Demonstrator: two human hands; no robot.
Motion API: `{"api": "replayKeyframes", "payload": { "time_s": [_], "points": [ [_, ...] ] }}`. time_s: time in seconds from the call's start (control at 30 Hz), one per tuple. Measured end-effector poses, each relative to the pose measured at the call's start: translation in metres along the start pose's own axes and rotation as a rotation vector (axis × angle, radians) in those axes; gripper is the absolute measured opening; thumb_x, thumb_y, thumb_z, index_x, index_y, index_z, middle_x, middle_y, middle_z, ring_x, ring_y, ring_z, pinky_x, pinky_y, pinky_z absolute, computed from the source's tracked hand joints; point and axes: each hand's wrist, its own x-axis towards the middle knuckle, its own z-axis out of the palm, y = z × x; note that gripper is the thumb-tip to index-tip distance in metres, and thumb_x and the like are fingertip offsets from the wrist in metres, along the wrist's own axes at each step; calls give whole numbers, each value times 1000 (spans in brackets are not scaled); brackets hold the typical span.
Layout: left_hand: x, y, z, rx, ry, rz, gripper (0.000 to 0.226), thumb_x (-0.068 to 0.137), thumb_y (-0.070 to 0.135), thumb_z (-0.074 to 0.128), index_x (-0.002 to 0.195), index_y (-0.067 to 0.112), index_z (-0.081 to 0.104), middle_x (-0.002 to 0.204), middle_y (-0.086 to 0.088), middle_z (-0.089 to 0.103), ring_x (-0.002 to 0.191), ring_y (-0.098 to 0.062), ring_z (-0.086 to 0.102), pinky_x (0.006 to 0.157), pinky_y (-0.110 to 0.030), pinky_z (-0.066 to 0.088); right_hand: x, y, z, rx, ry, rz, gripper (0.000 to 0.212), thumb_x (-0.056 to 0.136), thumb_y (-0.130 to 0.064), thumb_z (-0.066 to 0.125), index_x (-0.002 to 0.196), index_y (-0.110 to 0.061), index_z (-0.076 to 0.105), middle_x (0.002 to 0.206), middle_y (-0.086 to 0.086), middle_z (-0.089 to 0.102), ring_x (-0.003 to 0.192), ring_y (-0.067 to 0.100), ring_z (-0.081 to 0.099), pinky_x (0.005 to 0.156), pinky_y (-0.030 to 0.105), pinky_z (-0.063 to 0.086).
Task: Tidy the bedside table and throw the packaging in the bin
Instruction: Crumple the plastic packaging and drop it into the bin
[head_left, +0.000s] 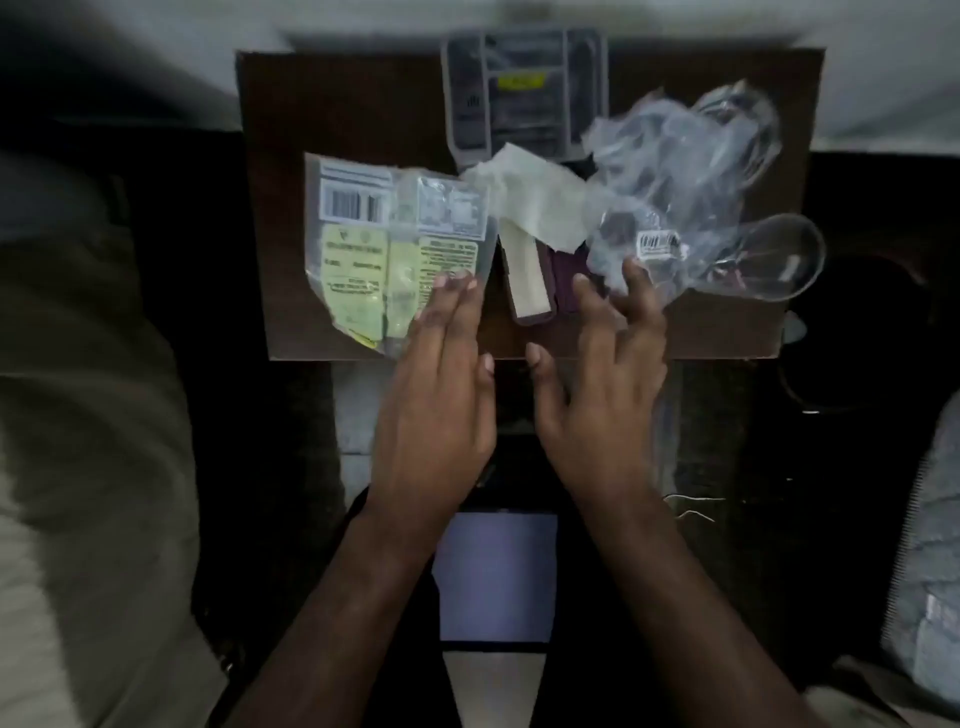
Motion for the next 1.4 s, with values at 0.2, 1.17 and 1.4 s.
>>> {"api": "replayKeyframes", "payload": {
  "time_s": [0.2, 1.17, 1.4],
  "points": [
    [13, -31, 61, -66, 139, 47, 44, 105, 7, 46, 146, -8, 46, 153, -22, 47, 149, -31, 39, 122, -41, 34, 2, 52, 50, 139, 151, -151, 54, 98, -20, 68, 145, -9, 44, 151, 9, 27, 143, 23, 40, 110, 48, 45],
    [29, -66, 104, -28, 496, 352, 36, 105, 14, 52, 136, -3, 59, 143, -18, 55, 139, -29, 50, 112, -45, 44, 16, 89, 61, 68, 162, -585, 26, 100, -9, 59, 125, -8, 65, 134, 7, 39, 123, 27, 55, 94, 40, 56],
    [6, -48, 107, -128, 535, 315, 35, 105, 15, 52, 136, 1, 59, 140, -12, 56, 134, -22, 53, 108, -41, 47, -3, 74, 45, 64, 236, -571, 22, 98, -12, 58, 118, -9, 67, 133, 16, 50, 115, 29, 55, 90, 47, 54]
  ]
}}
